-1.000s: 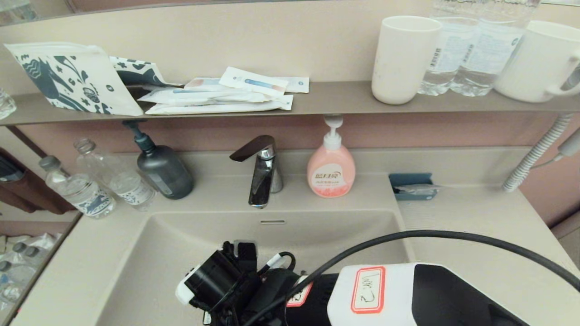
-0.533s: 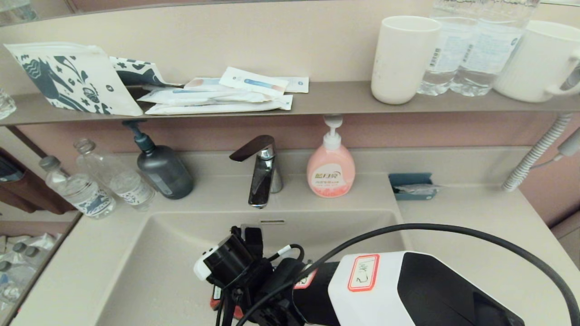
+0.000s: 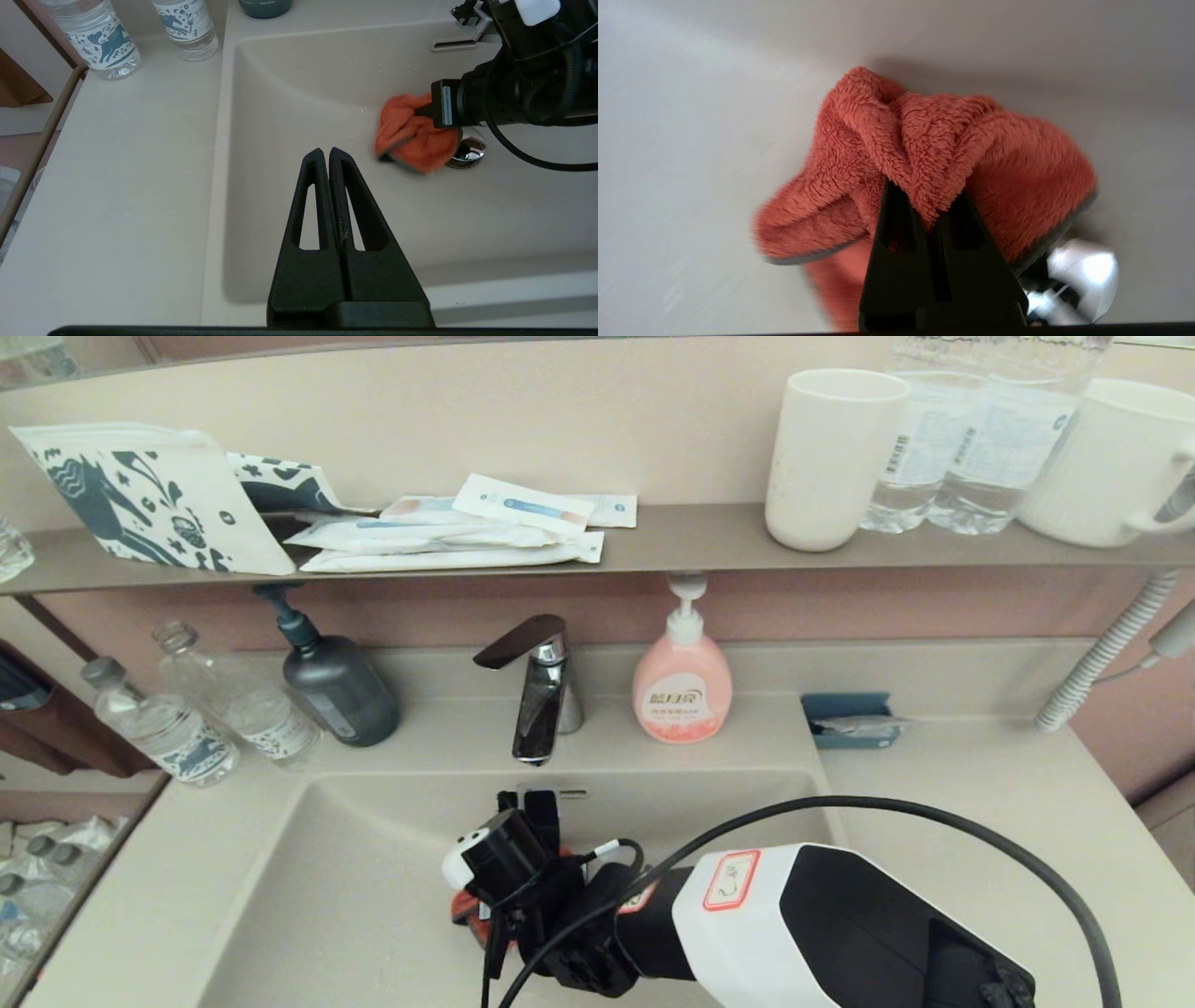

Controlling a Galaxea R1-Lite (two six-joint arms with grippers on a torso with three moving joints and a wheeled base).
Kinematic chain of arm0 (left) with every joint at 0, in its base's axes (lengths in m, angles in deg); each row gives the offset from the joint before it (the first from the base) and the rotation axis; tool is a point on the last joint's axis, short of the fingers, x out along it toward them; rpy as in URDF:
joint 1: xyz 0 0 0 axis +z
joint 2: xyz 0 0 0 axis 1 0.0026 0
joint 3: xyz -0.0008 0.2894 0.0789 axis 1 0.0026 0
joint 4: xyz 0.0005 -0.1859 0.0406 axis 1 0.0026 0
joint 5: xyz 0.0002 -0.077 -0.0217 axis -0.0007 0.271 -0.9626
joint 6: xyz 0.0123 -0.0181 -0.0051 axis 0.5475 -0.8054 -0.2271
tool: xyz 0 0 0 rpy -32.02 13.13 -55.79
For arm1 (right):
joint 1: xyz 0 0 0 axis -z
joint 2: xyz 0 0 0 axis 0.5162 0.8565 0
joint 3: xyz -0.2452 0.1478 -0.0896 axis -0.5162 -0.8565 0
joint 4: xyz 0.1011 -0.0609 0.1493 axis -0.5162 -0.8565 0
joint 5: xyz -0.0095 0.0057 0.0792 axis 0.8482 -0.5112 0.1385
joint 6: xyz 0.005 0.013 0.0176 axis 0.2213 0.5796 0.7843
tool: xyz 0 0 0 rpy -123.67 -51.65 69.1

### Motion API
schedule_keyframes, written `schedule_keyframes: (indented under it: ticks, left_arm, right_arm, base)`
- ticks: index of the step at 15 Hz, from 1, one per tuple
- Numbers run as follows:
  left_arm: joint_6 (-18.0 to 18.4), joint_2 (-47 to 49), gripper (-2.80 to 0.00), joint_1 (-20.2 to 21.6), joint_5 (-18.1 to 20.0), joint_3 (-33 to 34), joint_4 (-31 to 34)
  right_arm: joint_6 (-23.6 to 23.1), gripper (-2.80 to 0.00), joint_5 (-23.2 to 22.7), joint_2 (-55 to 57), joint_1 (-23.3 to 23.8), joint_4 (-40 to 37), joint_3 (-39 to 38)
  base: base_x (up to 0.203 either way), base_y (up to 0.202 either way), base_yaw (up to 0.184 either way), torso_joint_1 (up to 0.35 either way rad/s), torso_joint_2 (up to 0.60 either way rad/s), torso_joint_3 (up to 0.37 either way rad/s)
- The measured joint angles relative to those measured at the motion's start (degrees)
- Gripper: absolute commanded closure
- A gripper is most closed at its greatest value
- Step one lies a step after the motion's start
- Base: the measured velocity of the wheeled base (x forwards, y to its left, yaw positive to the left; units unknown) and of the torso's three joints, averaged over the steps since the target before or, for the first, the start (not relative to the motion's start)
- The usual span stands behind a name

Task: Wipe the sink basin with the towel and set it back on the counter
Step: Wipe the sink

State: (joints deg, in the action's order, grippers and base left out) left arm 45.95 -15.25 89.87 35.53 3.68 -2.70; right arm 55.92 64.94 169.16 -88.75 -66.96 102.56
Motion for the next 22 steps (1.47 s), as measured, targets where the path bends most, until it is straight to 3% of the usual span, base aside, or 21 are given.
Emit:
schedule_keyframes:
  ticks: [4,9,18,22]
  left_arm:
    - [0.00,0.00,0.00,0.00,0.02,0.00,0.04]
    - [-0.02,0.00,0.00,0.00,0.02,0.00,0.03]
    - [-0.02,0.00,0.00,-0.02,0.02,0.00,0.02]
    - [0.03,0.00,0.00,-0.02,0.00,0.00,0.04]
  right_arm:
    - [-0.42,0.00,2.08,-0.27,3.26,-0.51,-1.16]
    - [-0.39,0.00,2.67,-4.74,5.08,-0.52,-9.06]
    - [0.00,0.00,4.88,-16.62,6.50,-0.34,-25.38]
    - [-0.03,0.00,4.77,-22.45,4.36,-1.62,-33.18]
  base:
    - [0.000,0.000,0.000,0.000,0.00,0.000]
    - [0.000,0.000,0.000,0.000,0.00,0.000]
    - [0.000,0.000,0.000,0.000,0.00,0.000]
    - [0.000,0.000,0.000,0.000,0.00,0.000]
